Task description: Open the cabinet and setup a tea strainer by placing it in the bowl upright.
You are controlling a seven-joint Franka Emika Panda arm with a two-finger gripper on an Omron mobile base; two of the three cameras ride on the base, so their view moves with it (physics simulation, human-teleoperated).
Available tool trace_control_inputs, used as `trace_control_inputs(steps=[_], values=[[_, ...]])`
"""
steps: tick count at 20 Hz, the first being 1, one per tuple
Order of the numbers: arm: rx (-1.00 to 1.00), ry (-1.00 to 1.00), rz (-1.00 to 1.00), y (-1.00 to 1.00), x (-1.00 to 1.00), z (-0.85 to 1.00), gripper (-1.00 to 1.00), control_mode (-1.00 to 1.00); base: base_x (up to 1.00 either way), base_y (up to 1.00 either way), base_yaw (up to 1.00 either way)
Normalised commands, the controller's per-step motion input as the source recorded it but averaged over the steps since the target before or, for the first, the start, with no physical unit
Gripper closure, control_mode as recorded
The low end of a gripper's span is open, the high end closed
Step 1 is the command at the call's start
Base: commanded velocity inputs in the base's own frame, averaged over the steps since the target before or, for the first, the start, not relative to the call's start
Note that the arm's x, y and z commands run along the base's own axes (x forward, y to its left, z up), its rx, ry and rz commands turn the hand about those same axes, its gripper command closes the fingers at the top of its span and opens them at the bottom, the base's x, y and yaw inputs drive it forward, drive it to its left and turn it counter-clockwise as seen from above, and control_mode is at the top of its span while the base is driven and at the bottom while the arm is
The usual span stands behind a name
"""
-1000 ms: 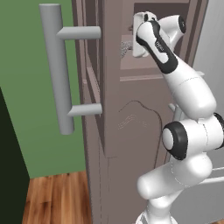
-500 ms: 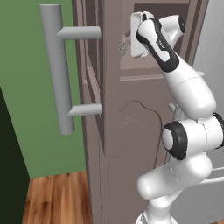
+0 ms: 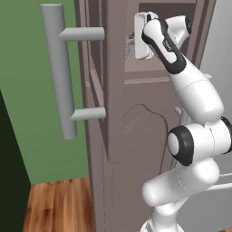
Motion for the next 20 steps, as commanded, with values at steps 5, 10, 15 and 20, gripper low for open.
trace_control_inputs(steps=[5, 10, 15, 20], values=[[0.00, 0.00, 0.00, 0.00, 0.00, 0.00, 1.00, -1.00, 0.00, 0.00, 0.00], [0.00, 0.00, -0.07, 0.00, -0.03, 0.00, 1.00, -1.00, 0.00, 0.00, 0.00], [0.01, -0.03, -0.11, 0.00, -0.13, 0.00, 1.00, -1.00, 0.00, 0.00, 0.00], [0.00, -0.12, -0.16, 0.00, -0.17, 0.00, 1.00, -1.00, 0.00, 0.00, 0.00]])
